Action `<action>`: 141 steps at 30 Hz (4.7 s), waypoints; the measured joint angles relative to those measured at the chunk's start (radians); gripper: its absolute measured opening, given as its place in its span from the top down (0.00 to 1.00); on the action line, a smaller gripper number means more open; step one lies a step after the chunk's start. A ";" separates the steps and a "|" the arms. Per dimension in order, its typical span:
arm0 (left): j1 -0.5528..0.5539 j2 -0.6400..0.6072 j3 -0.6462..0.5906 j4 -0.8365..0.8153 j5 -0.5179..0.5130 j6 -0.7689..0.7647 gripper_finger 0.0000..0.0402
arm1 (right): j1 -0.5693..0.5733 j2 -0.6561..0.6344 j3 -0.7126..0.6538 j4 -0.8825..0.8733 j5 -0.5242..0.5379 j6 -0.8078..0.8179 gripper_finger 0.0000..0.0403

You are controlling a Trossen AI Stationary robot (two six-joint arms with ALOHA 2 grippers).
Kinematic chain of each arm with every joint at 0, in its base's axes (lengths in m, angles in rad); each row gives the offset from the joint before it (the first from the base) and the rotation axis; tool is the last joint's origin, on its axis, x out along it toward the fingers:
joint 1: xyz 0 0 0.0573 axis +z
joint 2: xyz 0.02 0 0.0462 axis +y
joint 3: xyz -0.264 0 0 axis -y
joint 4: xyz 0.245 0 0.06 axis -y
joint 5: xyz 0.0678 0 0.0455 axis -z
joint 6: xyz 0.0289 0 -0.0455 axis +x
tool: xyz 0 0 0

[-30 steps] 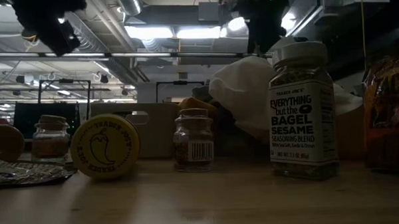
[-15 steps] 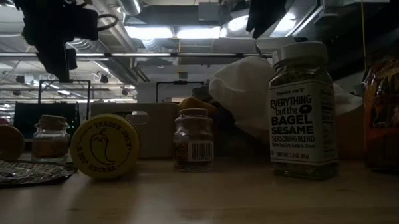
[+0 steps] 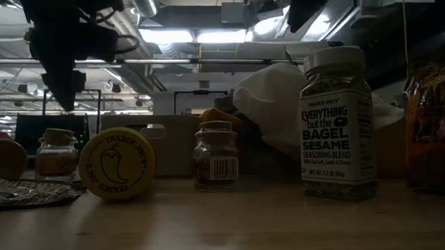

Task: Sort spices by type
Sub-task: Put the left brown seasoning bottle into the gray bin, then put the brown seasoning bottle into the gray bin

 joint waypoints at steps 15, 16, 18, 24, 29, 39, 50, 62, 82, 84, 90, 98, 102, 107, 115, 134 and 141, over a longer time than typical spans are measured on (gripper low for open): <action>-0.138 0.121 0.000 0.050 0.032 -0.075 0.37 | 0.118 0.000 0.000 -0.052 0.103 0.093 0.26; -0.144 0.130 0.000 0.059 0.022 -0.082 0.37 | 0.119 0.000 0.000 -0.052 0.102 0.094 0.26; -0.155 0.149 0.000 0.064 0.003 -0.095 0.37 | 0.120 0.000 0.000 -0.050 0.101 0.099 0.26; -0.163 0.202 0.000 0.080 -0.030 -0.108 0.37 | 0.124 0.000 0.000 -0.050 0.102 0.116 0.26; -0.163 0.243 0.000 0.109 -0.031 -0.113 0.37 | 0.124 0.000 0.000 -0.050 0.102 0.117 0.26; -0.163 0.331 0.000 0.151 -0.057 -0.105 0.37 | 0.124 0.000 0.000 -0.050 0.103 0.117 0.26; -0.162 0.363 -0.001 0.161 -0.104 -0.109 0.49 | 0.124 0.000 0.000 -0.104 0.121 0.123 0.26; -0.162 0.316 0.035 0.123 -0.053 -0.131 0.58 | 0.124 -0.001 0.000 -0.255 0.182 0.200 0.26; -0.153 0.163 0.211 0.191 -0.021 0.024 0.58 | 0.123 -0.007 0.000 -0.225 0.141 0.175 0.26; -0.140 0.171 0.211 0.252 -0.059 0.056 0.58 | 0.123 -0.007 0.000 -0.183 0.106 0.144 0.26; -0.061 0.197 0.211 0.310 -0.186 0.107 0.58 | 0.123 -0.005 0.000 -0.064 0.036 0.092 0.26; 0.045 0.308 0.211 0.303 -0.207 0.181 0.58 | 0.123 0.020 0.000 0.045 -0.052 0.035 0.26; 0.079 0.377 0.210 0.296 -0.207 0.193 0.58 | 0.123 0.039 0.000 0.081 -0.077 0.031 0.26; 0.107 0.448 0.210 0.272 -0.206 0.237 0.58 | 0.123 0.075 0.000 0.093 -0.104 0.031 0.26; 0.117 0.540 0.210 0.259 -0.206 0.317 0.57 | 0.123 0.121 0.000 0.156 -0.143 -0.007 0.26; 0.115 0.569 0.256 0.239 -0.198 0.307 0.36 | 0.123 0.166 0.000 0.233 -0.223 -0.075 0.26; 0.115 0.567 0.358 0.064 -0.197 0.347 0.35 | 0.124 0.166 0.000 0.323 -0.285 -0.129 0.26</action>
